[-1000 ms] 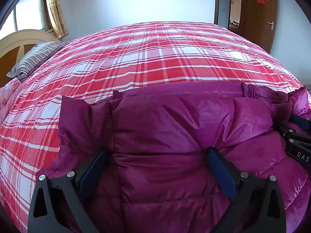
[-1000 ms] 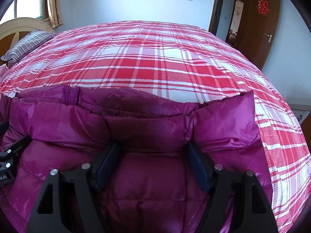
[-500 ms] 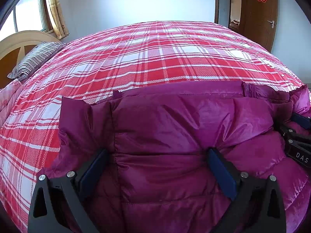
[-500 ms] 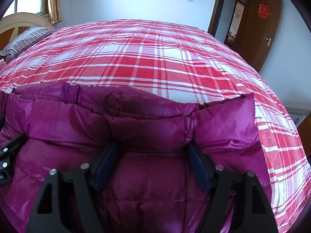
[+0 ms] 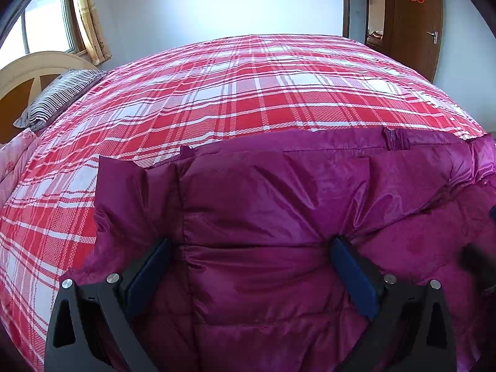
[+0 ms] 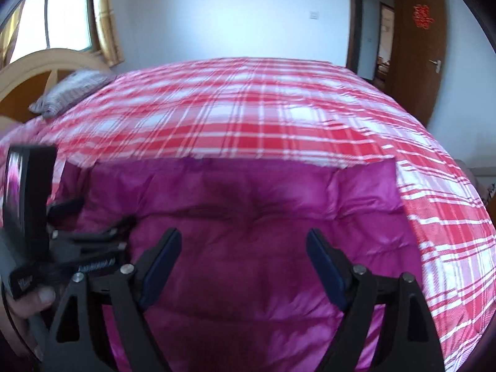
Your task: Fold large clothes
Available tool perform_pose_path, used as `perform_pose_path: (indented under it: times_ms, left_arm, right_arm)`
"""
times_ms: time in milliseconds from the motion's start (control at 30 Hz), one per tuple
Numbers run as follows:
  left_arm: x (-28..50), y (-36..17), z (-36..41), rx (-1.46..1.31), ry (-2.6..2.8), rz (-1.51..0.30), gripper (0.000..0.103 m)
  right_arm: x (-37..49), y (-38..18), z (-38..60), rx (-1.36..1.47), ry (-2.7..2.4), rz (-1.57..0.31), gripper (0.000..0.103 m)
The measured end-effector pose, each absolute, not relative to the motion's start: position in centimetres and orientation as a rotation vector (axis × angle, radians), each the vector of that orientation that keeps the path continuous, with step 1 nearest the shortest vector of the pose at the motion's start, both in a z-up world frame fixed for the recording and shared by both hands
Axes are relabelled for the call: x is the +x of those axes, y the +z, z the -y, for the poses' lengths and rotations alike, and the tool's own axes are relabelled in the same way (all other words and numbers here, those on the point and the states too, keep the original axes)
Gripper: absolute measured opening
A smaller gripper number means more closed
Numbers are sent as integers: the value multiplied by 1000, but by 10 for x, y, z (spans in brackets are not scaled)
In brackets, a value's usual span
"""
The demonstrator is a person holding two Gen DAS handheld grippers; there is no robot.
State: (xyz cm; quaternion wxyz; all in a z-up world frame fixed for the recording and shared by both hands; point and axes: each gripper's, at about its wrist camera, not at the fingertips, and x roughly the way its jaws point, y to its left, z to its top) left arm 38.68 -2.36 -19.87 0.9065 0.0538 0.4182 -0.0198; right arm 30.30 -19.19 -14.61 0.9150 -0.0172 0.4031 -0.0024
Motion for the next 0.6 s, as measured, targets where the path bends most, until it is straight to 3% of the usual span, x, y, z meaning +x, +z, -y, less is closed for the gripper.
perform_pose_path:
  times_ms: [367, 600]
  left_arm:
    - [380, -187, 19, 100, -3, -875, 102]
    - [340, -153, 32, 119, -44, -749, 102]
  right_arm:
    - [316, -185, 194, -46, -9, -893, 87]
    - [314, -187, 192, -61, -14, -886, 88]
